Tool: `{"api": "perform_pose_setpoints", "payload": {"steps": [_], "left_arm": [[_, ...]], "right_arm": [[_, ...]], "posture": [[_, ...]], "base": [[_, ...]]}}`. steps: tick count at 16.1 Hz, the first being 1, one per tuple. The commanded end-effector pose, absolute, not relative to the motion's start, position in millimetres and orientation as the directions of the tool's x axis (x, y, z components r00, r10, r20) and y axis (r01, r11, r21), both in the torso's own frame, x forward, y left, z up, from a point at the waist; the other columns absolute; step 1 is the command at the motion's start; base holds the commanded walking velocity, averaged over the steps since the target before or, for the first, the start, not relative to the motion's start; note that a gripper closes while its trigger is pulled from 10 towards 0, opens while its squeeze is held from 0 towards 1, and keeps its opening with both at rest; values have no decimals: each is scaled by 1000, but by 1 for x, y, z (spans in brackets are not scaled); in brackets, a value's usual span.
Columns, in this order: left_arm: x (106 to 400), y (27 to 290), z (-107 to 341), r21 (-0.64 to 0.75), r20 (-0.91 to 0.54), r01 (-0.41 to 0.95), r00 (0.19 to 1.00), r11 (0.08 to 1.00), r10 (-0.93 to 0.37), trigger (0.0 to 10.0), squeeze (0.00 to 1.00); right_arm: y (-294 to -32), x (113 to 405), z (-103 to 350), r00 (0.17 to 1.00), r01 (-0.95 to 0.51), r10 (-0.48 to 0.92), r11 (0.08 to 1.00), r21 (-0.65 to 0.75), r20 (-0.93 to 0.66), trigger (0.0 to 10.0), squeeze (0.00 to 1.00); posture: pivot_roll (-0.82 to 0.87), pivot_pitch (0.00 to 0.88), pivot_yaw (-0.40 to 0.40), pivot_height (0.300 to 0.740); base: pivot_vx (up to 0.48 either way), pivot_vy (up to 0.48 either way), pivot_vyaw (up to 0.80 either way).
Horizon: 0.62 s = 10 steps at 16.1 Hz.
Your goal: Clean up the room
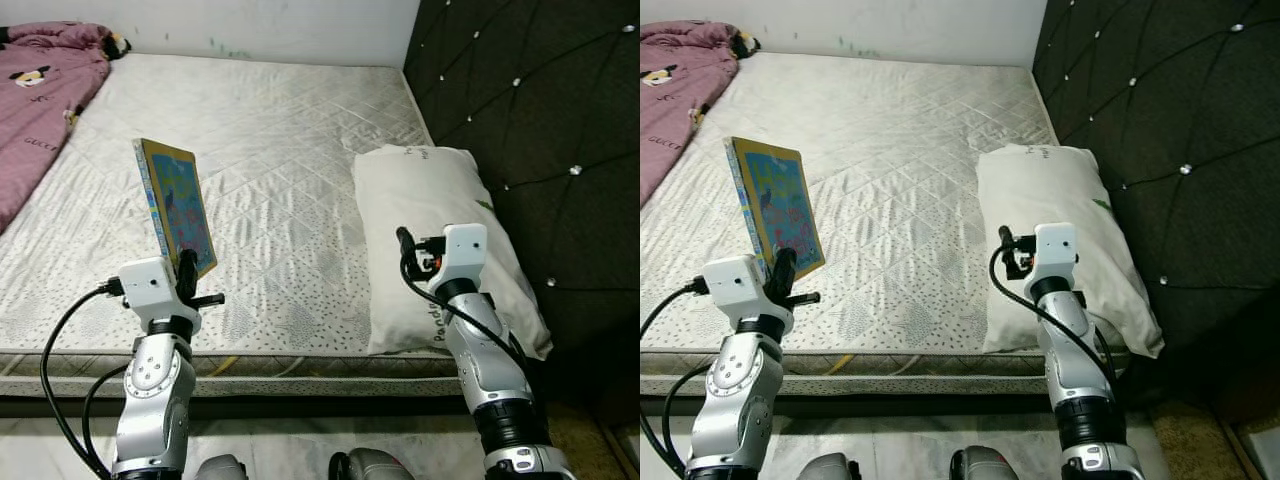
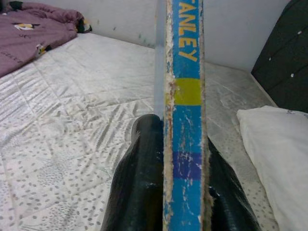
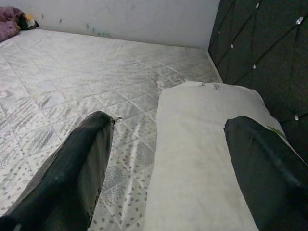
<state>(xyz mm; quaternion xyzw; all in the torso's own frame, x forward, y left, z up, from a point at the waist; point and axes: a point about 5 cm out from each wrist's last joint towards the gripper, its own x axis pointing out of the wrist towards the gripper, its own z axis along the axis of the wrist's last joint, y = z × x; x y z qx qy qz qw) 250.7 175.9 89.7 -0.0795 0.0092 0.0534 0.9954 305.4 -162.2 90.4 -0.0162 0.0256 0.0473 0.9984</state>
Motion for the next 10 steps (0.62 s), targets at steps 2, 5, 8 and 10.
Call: {"api": "perform_pose_setpoints", "payload": {"steps": [2,5,8,10], "left_arm": [[254,174,103,-172,21,-111,993,979,117,10000,0],[256,174,104,-182,15,-122,992,976,127,10000,0],[257,172,105,-187,24,-108,993,976,114,10000,0],[257,170,108,-190,42,-85,995,978,94,10000,0]], "right_arm": [[-161,305,97,994,-107,106,994,-37,-35,10000,0],[-161,305,98,993,-113,112,993,-40,-44,10000,0],[-161,306,99,992,-119,117,992,-42,-45,10000,0],[-161,306,99,992,-120,118,992,-44,-48,10000,0]], "posture": [[-28,75,-46,740],[-33,82,-50,740],[-35,84,-50,740],[-36,83,-50,740]], "base": [[0,0,0],[0,0,0],[0,0,0],[0,0,0]]}}
